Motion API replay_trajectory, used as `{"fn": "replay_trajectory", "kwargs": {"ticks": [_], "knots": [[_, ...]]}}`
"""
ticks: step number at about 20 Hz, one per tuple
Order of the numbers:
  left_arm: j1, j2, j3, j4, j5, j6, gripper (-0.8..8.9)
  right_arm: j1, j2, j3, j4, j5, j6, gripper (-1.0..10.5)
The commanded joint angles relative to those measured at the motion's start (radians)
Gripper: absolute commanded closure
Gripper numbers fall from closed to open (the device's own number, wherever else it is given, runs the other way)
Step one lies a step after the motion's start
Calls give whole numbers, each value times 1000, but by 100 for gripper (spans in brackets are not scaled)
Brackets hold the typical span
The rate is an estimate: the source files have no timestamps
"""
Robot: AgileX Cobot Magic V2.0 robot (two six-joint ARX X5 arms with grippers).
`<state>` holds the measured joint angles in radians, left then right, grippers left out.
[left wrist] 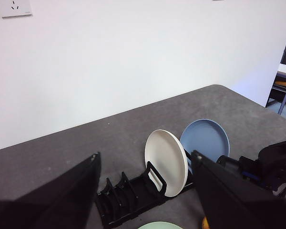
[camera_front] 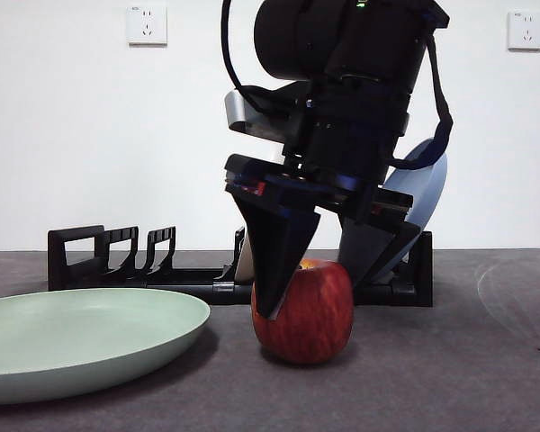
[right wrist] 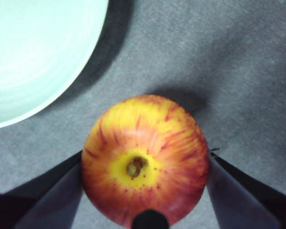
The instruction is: Take the green plate from the plate rack,put the plate on the table,take the apple from the table,put the apple in the plate
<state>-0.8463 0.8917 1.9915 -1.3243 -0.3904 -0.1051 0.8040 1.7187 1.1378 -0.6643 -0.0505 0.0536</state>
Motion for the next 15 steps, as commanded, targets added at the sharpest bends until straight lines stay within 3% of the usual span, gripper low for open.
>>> {"fn": "replay_trajectory", "kwargs": {"ticks": [1,8,13,15], "knots": [[1,-2,0,0,-3,9,496,2,11,-8,-21,6,6,958],[1,-2,0,0,-2,9,496,2,-28,189,-198,0,-3,958],[1,-2,0,0,-2,9,496,16,-35,438,-250,-168,-9,959],[1,-2,0,0,-2,9,496,47,-34,488,-238,-178,-10,959]]}}
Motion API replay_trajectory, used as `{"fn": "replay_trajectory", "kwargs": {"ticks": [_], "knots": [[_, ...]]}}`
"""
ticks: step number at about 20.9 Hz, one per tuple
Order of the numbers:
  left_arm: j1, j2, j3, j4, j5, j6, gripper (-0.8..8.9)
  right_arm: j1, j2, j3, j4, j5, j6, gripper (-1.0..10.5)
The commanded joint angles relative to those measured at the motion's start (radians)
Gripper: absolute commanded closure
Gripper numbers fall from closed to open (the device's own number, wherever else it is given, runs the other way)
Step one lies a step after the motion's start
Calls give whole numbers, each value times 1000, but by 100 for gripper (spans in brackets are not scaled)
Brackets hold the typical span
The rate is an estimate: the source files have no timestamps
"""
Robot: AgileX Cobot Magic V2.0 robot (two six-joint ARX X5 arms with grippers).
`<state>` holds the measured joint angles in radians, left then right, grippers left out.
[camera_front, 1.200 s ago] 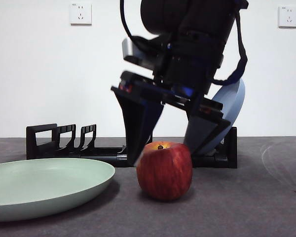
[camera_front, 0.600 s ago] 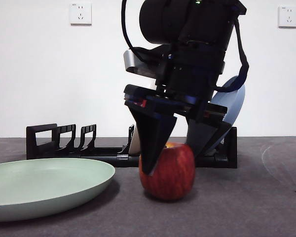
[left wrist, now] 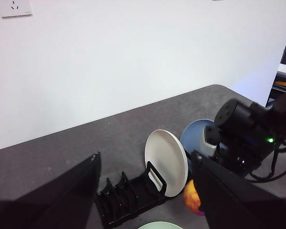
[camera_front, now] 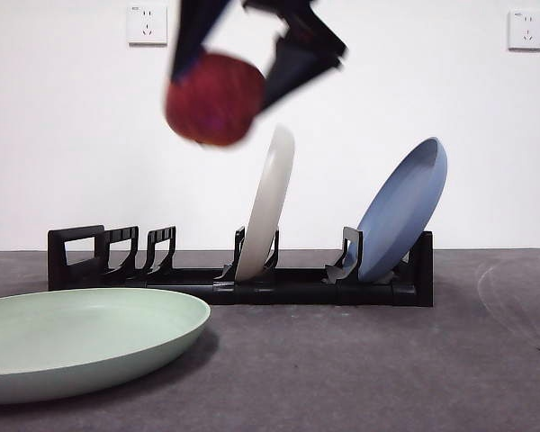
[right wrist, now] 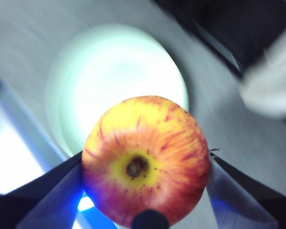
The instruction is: Take the green plate from the plate rack,put the plate on the table,take the apple from the table,put the apple in the plate
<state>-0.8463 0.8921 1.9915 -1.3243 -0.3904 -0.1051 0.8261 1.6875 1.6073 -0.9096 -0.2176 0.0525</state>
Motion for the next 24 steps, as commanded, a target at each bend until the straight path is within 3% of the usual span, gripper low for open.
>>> {"fn": "replay_trajectory", "kwargs": {"ticks": [1,8,15,24], "knots": [[1,-3,0,0,-2,9,496,43,-2,28,23,-11,-8,959],[1,-3,0,-1,5,9,496,127,109,32,132,-11,-2,959],[1,-3,0,-2,5,9,496,136,312,32,168,-11,0,959],[1,-3,0,-2,5,9,496,151,382,32,231,-10,0,959]]}}
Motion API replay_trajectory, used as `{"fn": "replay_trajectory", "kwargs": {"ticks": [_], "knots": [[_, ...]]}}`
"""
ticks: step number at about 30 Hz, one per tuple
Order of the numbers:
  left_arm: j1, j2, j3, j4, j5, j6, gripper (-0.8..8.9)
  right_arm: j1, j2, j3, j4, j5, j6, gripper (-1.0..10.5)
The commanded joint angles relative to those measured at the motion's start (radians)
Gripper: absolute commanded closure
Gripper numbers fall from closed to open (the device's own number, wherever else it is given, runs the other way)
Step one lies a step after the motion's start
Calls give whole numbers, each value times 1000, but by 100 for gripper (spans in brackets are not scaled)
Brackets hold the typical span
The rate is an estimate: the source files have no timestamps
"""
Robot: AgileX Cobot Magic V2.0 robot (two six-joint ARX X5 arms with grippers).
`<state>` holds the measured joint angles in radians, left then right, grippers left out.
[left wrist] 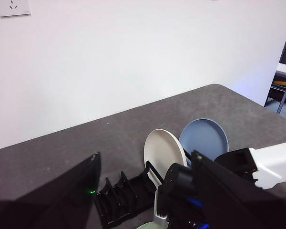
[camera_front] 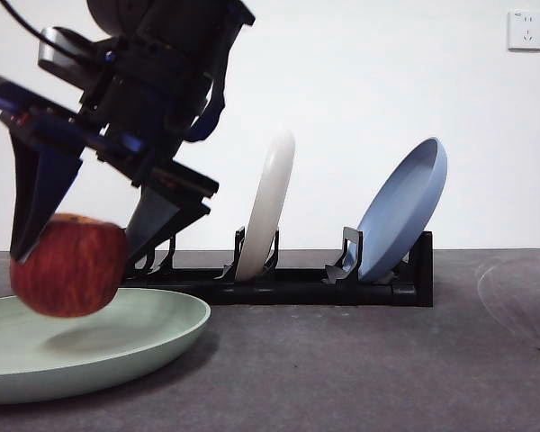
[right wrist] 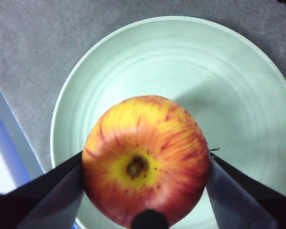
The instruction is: Take the green plate from the plate rack,put the plate on the table,take the apple from the table,put the apple in the plate
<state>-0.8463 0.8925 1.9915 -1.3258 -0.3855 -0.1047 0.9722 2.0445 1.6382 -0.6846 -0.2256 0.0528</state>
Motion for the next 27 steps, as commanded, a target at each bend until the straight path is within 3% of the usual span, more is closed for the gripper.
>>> {"fn": "replay_trajectory", "kwargs": {"ticks": [1,14,20,25,27], "knots": [[1,-3,0,0,0,9,496,6,33,2,6,-2,0,959],[1,-3,0,0,0,9,496,17,83,2,11,-2,0,939],[1,-3,0,0,1,9,496,17,83,1,12,23,18,591],[1,-3,0,0,1,9,496,17,83,1,13,36,26,436],[1,-3,0,0,1,9,496,17,83,1,13,36,26,436]]}}
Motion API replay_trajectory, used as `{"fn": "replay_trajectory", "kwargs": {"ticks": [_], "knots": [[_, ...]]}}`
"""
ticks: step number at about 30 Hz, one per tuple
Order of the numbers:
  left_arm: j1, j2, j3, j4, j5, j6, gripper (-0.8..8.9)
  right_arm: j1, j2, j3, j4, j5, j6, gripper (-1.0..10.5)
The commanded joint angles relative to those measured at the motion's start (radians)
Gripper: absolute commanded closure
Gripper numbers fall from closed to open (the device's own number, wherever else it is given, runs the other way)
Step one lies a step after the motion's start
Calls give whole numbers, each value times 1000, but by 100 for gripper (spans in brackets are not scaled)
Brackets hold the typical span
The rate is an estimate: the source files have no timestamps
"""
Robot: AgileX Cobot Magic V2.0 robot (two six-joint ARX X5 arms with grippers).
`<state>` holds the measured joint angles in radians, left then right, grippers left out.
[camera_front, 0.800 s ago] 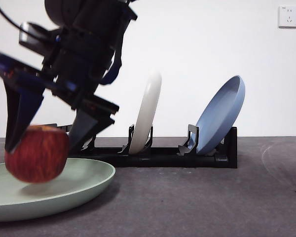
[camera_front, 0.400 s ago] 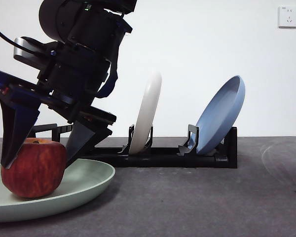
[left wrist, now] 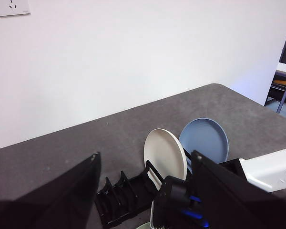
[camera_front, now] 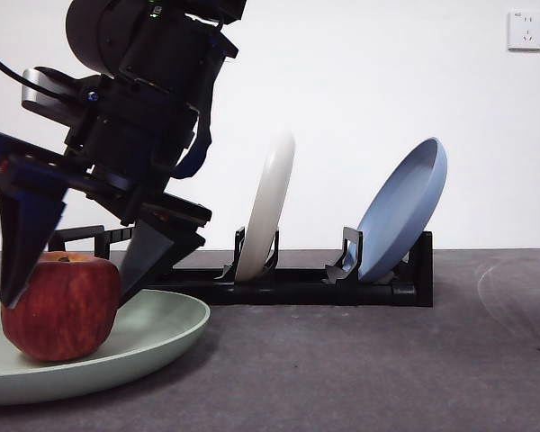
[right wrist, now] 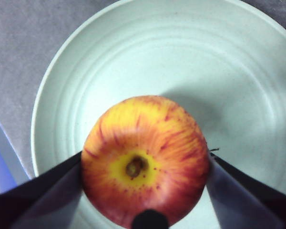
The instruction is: Take the green plate from the plate rack,put the plate on the table,take the apple from the table,put the apple in the plate
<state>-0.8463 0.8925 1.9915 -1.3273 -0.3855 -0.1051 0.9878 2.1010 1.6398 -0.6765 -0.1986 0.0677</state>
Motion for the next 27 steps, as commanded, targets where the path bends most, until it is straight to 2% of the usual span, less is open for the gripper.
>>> {"fn": "replay_trajectory", "kwargs": {"ticks": [1,10,14,24,27], "knots": [[1,-3,0,1,1,9,496,1,27,0,5,9,11,436],[1,-3,0,1,0,9,496,1,26,39,-63,8,11,437],[1,-3,0,1,0,9,496,0,26,146,-211,9,-6,438],[1,-2,0,1,0,10,496,-9,15,476,-690,21,-126,442],[1,-1,0,1,0,13,496,-18,-34,484,-702,23,-124,442]]}}
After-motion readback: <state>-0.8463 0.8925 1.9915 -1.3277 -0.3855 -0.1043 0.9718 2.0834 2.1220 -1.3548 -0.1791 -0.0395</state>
